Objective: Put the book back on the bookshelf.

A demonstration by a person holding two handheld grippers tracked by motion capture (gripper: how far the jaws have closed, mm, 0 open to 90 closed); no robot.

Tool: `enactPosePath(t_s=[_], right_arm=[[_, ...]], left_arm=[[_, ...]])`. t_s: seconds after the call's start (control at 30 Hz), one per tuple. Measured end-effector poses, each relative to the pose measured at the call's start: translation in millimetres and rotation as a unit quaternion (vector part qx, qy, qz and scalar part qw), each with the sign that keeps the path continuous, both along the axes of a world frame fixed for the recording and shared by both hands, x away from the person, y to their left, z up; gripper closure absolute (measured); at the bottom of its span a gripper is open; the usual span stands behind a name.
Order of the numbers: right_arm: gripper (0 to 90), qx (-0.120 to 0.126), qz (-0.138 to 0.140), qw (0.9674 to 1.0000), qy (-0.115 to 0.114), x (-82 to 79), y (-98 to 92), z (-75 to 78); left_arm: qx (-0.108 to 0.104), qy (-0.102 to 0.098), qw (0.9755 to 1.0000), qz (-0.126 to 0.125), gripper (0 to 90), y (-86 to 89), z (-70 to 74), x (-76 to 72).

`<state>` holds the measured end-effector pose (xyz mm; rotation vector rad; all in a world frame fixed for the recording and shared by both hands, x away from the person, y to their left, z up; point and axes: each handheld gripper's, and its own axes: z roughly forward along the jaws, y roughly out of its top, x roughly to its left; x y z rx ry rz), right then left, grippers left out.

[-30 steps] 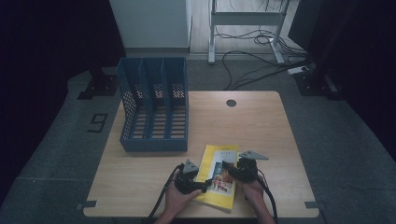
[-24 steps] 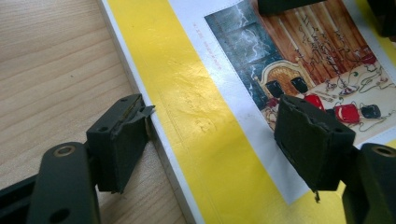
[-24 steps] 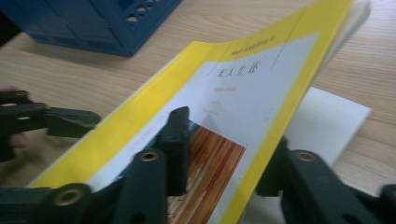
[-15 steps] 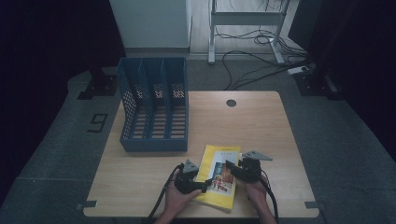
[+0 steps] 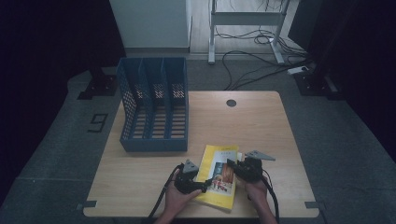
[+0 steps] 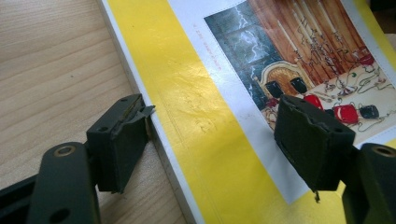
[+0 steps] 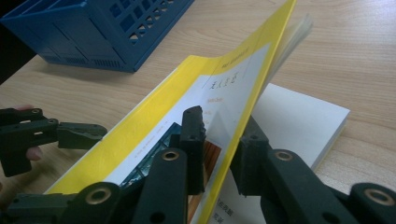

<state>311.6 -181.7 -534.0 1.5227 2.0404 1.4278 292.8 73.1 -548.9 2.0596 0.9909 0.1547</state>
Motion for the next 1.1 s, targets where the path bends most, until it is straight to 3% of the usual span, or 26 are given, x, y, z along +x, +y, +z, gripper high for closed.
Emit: enactPosePath(t_s=[0.2,0.37,0.53,0.83,1.1], right_arm=[[71.7,-0.004,0.007,1.0000,0.001,0.3,2.9,-1.7],[76.9,-0.005,0.007,1.0000,-0.001,-0.2,4.6,-2.1],[83.2,0.001,0.010,0.9998,-0.019,-3.4,6.3,3.6],[85.5,0.005,0.009,0.9992,-0.038,-6.0,9.5,6.9],[86.5,0.010,0.011,0.9979,-0.063,-9.1,11.3,13.1]], left_arm=[[-0.001,0.001,1.0000,0.000,25.2,0.1,0.0,0.1],[0.000,0.000,1.0000,-0.001,25.3,0.1,0.0,0.1],[-0.003,0.003,1.0000,-0.002,25.5,1.5,0.0,0.9],[-0.017,0.010,0.9998,-0.002,27.3,4.2,-0.2,2.8],[-0.043,0.022,0.9987,-0.013,25.6,8.1,-0.9,8.8]])
